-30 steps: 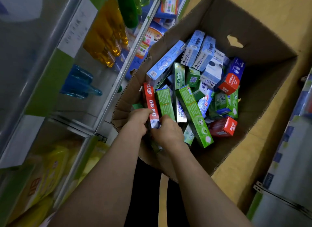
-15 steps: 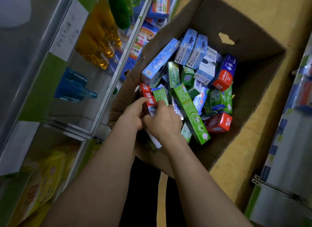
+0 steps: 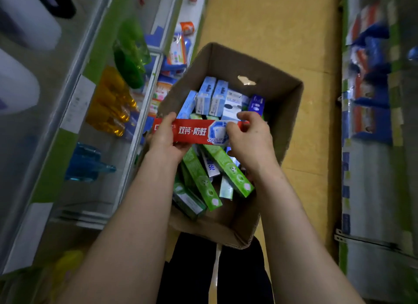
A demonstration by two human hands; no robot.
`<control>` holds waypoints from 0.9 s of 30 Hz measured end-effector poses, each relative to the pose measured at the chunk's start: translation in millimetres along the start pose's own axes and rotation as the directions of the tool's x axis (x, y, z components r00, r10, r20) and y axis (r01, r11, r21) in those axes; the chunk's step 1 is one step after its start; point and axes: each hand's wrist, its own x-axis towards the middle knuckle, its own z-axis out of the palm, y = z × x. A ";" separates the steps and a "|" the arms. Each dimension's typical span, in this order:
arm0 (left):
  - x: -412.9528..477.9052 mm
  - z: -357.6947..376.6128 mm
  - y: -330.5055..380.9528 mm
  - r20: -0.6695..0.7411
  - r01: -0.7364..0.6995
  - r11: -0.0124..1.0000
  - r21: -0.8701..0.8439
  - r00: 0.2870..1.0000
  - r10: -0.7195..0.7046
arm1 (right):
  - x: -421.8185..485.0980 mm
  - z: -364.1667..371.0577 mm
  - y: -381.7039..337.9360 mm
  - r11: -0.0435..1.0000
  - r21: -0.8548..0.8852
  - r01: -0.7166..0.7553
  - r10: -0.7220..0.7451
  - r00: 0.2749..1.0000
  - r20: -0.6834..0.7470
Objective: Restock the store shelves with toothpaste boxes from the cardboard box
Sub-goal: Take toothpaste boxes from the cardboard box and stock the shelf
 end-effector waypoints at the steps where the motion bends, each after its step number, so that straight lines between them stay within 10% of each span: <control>1: -6.8 7.1 0.4 0.018 -0.022 1.000 -0.002 1.000 0.022 | -2.4 -7.4 -0.2 0.999 0.050 -0.005 0.007 0.999 -0.031; 16: -170.4 106.0 -53.1 0.431 -0.260 0.946 0.196 0.889 0.155 | -79.7 -168.6 23.8 0.901 0.419 0.116 0.044 0.935 -0.352; 27: -330.3 120.2 -182.8 0.693 -0.360 0.885 0.294 0.718 0.062 | -228.3 -304.5 105.0 0.797 0.510 0.324 0.130 0.732 -0.668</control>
